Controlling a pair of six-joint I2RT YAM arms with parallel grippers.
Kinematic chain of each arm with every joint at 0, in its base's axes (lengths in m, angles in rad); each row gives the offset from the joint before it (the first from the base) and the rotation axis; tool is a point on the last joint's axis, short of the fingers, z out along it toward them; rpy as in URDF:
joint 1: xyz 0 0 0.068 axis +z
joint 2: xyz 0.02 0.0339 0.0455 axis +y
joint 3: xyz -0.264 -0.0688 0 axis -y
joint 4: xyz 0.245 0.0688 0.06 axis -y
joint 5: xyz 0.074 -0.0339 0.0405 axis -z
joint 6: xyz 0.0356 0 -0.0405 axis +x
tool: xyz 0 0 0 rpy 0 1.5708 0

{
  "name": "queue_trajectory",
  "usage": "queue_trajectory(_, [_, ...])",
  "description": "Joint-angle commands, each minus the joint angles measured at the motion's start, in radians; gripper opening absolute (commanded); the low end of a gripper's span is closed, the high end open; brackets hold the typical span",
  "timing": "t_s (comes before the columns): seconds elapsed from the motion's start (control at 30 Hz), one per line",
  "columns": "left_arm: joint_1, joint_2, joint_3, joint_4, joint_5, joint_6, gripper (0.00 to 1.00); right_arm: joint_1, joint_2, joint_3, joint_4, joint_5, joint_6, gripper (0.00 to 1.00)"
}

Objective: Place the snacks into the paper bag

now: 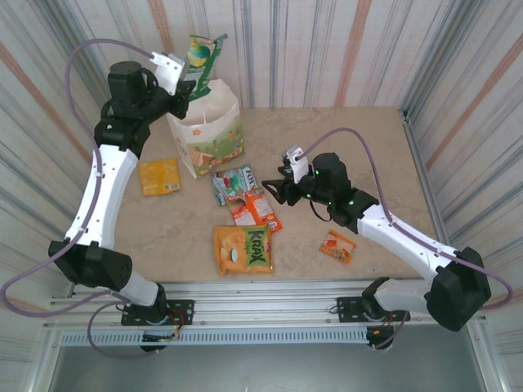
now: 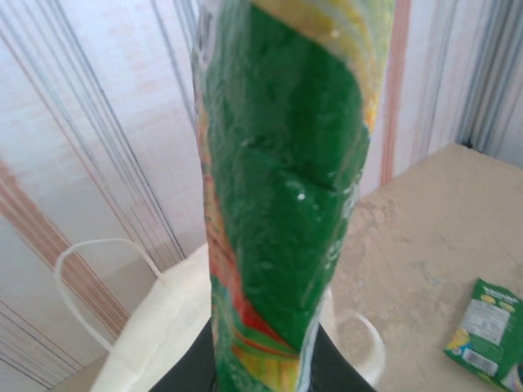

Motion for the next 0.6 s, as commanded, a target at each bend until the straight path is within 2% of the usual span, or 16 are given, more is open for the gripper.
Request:
queue_trajectory(0.0, [0.03,0.028,0.044,0.094,0.045,-0.052,0.0,0.01,0.022,0.042,-0.024,-0.021,0.03,0.7])
queue_trajectory(0.13, [0.038,0.068,0.07,0.033,0.035,-0.031,0.01,0.013,0.041,0.047,-0.03,-0.024,0.034,0.7])
queue_trajectory(0.3, [0.04,0.148,0.155,-0.178,0.0,0.025,0.01,0.015,0.065,0.059,-0.047,-0.033,0.038,0.7])
queue_trajectory(0.43, [0.04,0.177,0.153,-0.286,-0.023,0.058,0.01,0.017,0.081,0.071,-0.068,-0.069,0.022,0.72])
queue_trajectory(0.57, [0.039,0.186,0.115,-0.317,-0.078,0.081,0.02,0.032,0.11,0.099,-0.112,-0.071,-0.005,0.72])
